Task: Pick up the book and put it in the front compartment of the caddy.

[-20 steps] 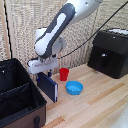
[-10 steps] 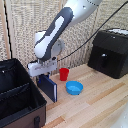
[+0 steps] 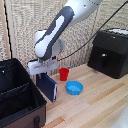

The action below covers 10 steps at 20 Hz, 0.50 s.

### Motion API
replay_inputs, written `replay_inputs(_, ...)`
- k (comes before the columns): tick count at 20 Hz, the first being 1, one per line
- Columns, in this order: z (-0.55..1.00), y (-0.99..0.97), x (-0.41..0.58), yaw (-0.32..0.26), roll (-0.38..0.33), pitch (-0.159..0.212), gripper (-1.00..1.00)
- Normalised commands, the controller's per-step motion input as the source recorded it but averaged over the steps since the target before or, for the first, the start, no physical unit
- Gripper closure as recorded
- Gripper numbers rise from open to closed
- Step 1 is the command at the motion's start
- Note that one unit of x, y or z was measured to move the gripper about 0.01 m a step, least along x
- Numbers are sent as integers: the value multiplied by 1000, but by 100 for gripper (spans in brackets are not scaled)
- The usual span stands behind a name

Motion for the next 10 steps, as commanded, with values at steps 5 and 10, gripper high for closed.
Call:
replay_inputs(5, 969, -130, -13, -217, 13, 31, 100)
replay_inputs(10, 773, -155, -10, -336, 18, 53, 100)
